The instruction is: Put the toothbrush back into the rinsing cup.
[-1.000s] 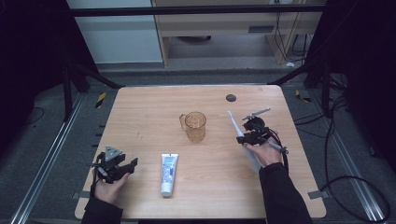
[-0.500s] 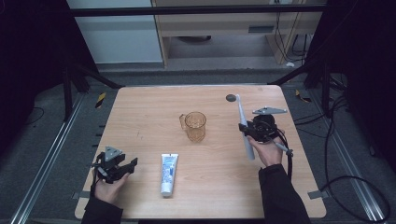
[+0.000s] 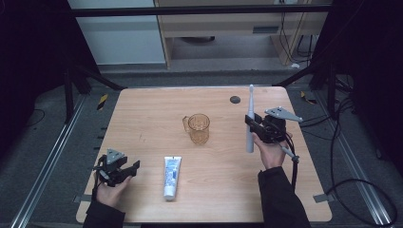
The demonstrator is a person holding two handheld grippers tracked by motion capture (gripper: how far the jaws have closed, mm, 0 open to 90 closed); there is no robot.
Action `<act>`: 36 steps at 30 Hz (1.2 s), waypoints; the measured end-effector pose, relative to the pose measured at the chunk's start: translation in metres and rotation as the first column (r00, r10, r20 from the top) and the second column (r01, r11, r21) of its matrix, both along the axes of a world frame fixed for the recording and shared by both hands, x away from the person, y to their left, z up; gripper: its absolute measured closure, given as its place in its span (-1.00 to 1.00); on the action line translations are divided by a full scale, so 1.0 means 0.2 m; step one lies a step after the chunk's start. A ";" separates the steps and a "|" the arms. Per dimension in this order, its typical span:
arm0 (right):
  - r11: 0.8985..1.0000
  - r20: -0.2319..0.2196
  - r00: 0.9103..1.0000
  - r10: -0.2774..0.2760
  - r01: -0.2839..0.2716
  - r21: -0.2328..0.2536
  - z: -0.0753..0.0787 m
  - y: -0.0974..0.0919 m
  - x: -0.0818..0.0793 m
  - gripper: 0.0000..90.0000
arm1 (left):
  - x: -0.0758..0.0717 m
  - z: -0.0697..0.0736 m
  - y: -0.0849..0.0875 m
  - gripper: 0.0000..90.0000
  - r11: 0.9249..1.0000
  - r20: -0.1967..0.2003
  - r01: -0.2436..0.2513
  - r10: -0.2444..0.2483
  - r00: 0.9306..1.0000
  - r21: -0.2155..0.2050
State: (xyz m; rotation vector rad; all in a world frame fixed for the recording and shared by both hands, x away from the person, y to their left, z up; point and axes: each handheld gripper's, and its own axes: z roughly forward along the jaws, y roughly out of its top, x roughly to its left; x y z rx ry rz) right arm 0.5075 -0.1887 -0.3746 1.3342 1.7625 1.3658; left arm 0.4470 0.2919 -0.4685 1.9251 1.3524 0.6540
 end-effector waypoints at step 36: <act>0.984 0.208 0.973 -0.101 0.067 0.167 0.09 0.33 0.11 0.50 | 0.00 0.01 0.01 -0.03 1.000 0.017 -0.011 0.011 1.000 0.002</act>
